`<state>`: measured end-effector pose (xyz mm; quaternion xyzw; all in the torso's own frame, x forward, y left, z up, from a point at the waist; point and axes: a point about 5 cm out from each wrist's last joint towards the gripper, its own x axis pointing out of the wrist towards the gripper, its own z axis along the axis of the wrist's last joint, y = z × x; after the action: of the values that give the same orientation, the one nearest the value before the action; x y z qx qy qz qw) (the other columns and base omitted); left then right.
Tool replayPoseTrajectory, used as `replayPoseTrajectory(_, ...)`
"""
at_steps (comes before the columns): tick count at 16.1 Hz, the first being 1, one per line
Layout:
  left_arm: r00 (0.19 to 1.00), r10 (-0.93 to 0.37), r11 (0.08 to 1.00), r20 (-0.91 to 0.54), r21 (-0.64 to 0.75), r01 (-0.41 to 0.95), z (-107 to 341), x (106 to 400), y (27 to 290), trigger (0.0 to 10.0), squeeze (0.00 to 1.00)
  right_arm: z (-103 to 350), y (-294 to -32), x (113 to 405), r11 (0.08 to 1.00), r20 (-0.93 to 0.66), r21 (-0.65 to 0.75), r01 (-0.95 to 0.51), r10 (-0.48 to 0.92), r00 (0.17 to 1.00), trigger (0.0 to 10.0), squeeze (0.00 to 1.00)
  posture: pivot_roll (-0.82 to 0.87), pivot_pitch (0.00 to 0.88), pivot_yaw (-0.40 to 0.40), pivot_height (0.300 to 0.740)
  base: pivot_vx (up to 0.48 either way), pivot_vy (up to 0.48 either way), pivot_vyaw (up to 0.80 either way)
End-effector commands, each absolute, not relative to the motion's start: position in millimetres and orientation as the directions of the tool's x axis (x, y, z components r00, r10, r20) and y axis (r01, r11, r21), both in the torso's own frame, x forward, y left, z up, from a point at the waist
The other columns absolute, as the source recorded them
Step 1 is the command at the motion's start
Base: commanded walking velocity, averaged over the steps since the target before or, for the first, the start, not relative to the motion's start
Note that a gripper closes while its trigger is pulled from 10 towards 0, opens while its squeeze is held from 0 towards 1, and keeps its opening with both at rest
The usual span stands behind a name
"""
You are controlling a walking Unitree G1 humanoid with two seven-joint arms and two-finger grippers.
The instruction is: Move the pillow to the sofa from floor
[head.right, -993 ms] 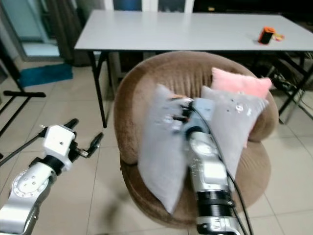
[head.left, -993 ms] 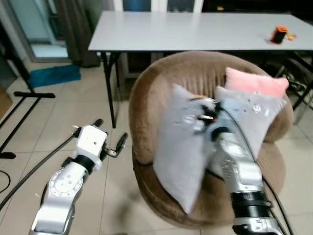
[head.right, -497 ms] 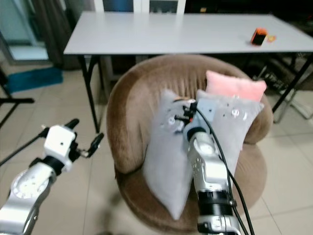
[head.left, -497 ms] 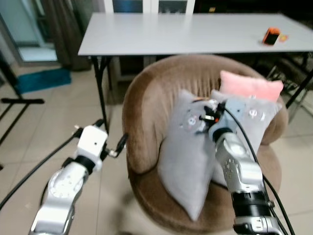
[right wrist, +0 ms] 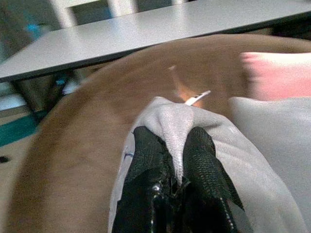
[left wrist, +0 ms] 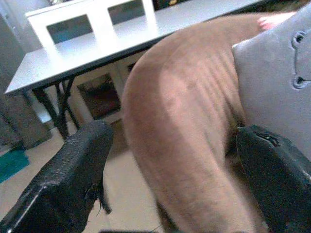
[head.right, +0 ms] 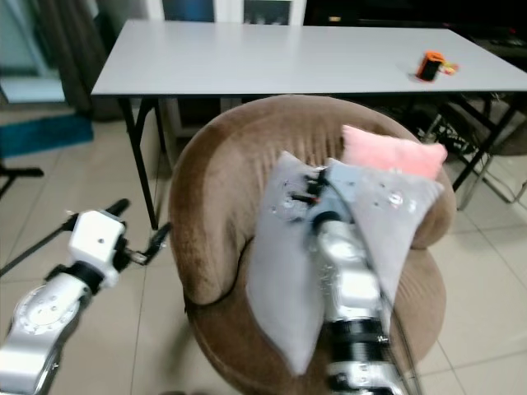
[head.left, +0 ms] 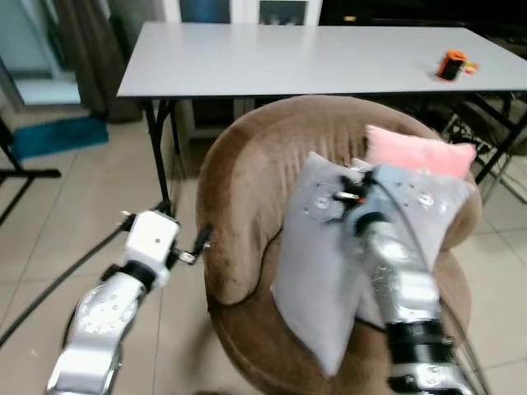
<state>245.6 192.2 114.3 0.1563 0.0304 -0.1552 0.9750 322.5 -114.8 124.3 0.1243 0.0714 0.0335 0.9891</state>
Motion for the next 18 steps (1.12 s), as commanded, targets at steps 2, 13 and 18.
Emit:
replayPoseTrajectory(2, 0.945, -0.314, 0.898, -0.097, 0.293, 0.328, 117, 247, 186, 10.0, 0.29, 139, -125, 326, 0.972, -0.062, 0.230, -0.041, 0.057, 0.996, 10.0, 0.00, 0.12, 0.000, -0.028, 0.740, 0.287, 0.000, 0.00)
replayPoseTrajectory(13, 0.932, -0.342, 0.884, -0.117, 0.297, 0.361, 115, 243, 181, 10.0, 0.29, 144, -117, 346, 0.971, -0.008, 0.235, -0.047, 0.050, 0.999, 10.0, 0.00, 0.12, 0.000, -0.024, 0.740, 0.262, 0.000, 0.00)
replayPoseTrajectory(18, 0.913, -0.385, 0.861, -0.136, 0.305, 0.408, 116, 242, 176, 10.0, 0.26, 159, -104, 379, 0.937, 0.020, 0.336, -0.098, 0.097, 0.995, 10.0, 0.00, 0.14, 0.000, -0.018, 0.740, 0.000, 0.000, 0.00)
